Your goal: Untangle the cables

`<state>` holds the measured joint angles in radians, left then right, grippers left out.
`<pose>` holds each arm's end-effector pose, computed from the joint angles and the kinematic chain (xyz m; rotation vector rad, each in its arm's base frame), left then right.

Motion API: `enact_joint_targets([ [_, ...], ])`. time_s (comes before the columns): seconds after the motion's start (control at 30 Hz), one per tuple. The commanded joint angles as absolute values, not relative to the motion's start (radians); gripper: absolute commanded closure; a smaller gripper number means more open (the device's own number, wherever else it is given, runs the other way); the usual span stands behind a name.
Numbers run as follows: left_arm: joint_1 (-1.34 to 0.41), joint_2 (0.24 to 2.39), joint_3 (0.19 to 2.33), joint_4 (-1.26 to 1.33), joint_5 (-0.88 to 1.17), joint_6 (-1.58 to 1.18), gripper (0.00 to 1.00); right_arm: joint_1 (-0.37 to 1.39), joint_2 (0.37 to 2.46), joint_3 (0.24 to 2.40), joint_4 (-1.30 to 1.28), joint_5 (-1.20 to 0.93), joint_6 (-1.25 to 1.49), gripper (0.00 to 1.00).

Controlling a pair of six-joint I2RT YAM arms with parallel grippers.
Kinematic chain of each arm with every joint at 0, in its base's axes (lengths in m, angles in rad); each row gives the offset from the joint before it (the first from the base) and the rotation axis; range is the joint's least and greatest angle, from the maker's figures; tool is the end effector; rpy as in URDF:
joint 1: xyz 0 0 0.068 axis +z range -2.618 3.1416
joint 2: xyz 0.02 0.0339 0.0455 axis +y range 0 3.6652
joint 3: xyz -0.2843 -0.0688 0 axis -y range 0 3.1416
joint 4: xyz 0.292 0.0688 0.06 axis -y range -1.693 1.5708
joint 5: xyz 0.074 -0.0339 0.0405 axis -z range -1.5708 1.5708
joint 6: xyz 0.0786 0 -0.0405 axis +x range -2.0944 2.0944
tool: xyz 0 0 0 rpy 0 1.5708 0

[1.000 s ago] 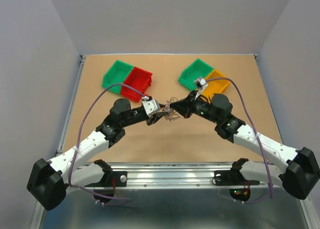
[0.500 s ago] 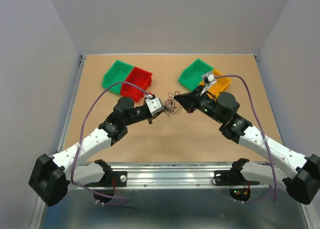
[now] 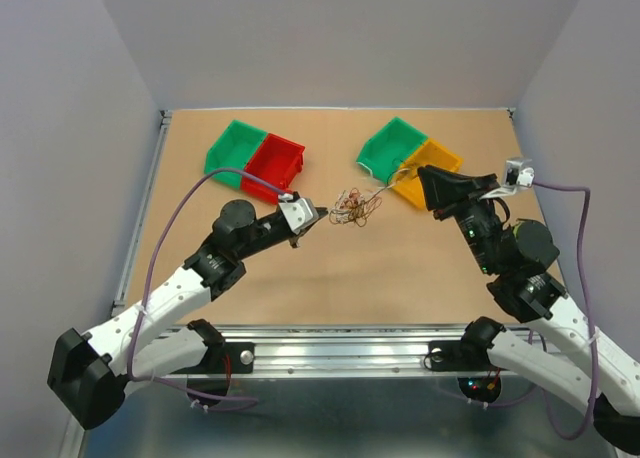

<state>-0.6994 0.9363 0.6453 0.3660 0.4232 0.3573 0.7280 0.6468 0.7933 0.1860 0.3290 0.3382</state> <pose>0.2039 -0.2138 0.3271 1.0502 1.1141 -0.5894 0.1763 0.1231 0.4352 0.0438 1.2887 0.7160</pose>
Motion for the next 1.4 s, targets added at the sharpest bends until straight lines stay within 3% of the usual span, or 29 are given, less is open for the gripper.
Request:
enact_joint_targets([
  [0.0, -0.698, 0.885, 0.63, 0.345, 0.38, 0.348, 1.0, 0.732, 0.653, 0.738, 0.207, 0.322, 0.325, 0.56],
  [0.03, -0.698, 0.879, 0.629, 0.336, 0.383, 0.347, 1.0, 0.732, 0.658, 0.724, 0.207, 0.304, 0.337, 0.47],
  [0.13, -0.698, 0.862, 0.635, 0.316, 0.39, 0.341, 1.0, 0.732, 0.678, 0.651, 0.212, 0.233, 0.356, 0.37],
  [0.3, -0.698, 0.893, 0.672, 0.282, 0.388, 0.322, 1.0, 0.732, 0.719, 0.476, 0.322, 0.036, 0.345, 0.34],
  [0.5, -0.698, 0.957, 0.726, 0.227, 0.357, 0.293, 1.0, 0.732, 0.917, 0.348, 0.606, -0.242, 0.328, 0.33],
  [0.67, -0.699, 0.956, 0.732, 0.23, 0.376, 0.284, 1.0, 0.733, 1.092, 0.268, 0.954, -0.408, 0.331, 0.15],
  [0.93, -0.699, 0.953, 0.745, 0.215, 0.437, 0.275, 1.0, 0.735, 1.273, 0.344, 1.074, -0.437, 0.298, 0.14],
  [1.23, -0.698, 0.954, 0.756, 0.192, 0.497, 0.275, 1.0, 0.756, 1.434, 0.462, 1.15, -0.477, 0.287, 0.2],
  [1.3, -0.699, 0.954, 0.761, 0.183, 0.514, 0.278, 1.0, 0.761, 1.466, 0.485, 1.15, -0.48, 0.287, 0.38],
  [1.33, -0.699, 0.953, 0.762, 0.178, 0.517, 0.281, 1.0, 0.761, 1.477, 0.494, 1.15, -0.485, 0.29, 0.62],
  [1.37, -0.698, 0.947, 0.761, 0.178, 0.511, 0.282, 1.0, 0.761, 1.477, 0.5, 1.15, -0.489, 0.29, 0.7],
])
